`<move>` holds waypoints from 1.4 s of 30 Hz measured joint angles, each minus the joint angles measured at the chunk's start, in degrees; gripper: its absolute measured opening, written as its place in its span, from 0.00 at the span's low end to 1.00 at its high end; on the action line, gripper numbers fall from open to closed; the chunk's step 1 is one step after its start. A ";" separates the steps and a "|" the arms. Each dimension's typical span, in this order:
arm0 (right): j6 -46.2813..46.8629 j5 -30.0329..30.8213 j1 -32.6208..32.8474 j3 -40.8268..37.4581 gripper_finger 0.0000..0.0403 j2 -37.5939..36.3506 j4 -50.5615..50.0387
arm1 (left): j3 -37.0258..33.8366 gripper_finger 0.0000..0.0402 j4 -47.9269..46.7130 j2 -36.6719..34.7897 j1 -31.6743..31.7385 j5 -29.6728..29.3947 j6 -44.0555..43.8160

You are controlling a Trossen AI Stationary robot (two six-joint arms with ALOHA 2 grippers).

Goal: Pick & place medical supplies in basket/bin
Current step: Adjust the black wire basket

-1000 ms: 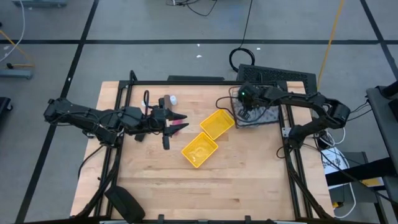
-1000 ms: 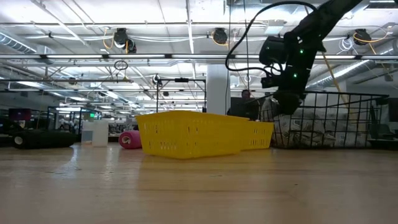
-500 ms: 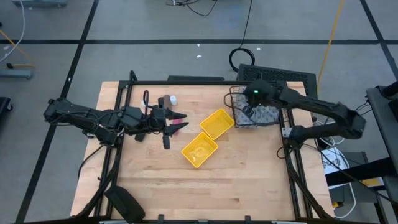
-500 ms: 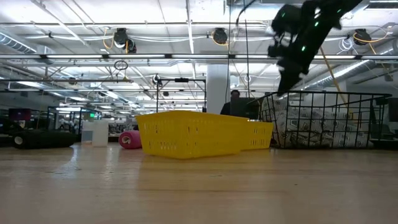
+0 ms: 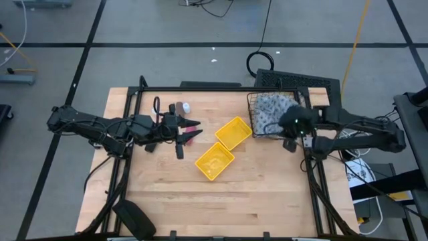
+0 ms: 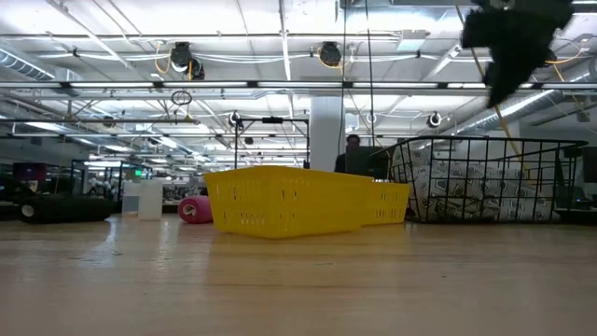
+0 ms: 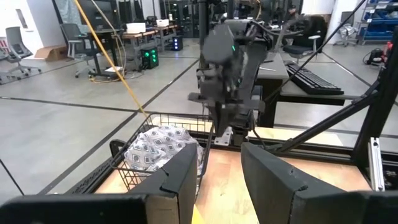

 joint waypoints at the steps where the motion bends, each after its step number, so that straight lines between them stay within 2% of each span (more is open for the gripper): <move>1: 2.03 1.78 0.91 -0.34 0.00 0.19 -2.94 | 0.02 0.33 0.00 0.00 0.00 0.00 0.00; 9: 15.06 14.71 3.33 -4.76 0.00 2.12 -16.69 | 0.00 0.33 0.02 0.00 0.00 0.00 -0.07; 14: 17.50 23.33 3.19 -8.14 0.00 2.28 -16.35 | 0.00 0.33 0.04 0.00 0.00 -0.01 -0.07; 18: 17.77 28.02 3.19 -10.22 0.00 2.26 -14.09 | 0.00 0.33 0.04 0.00 0.00 0.00 -0.07; 23: 16.88 31.19 3.17 -11.26 0.00 2.25 -11.04 | 0.00 0.33 0.04 0.00 0.00 -0.01 -0.07; 35: 23.99 30.92 -0.01 -9.68 0.00 2.26 -10.34 | 0.00 0.33 0.04 0.00 0.02 -0.02 -0.07; 42: 19.90 31.12 -3.62 -9.42 0.00 2.26 -1.02 | 0.00 0.33 0.05 0.00 0.01 -0.02 -0.07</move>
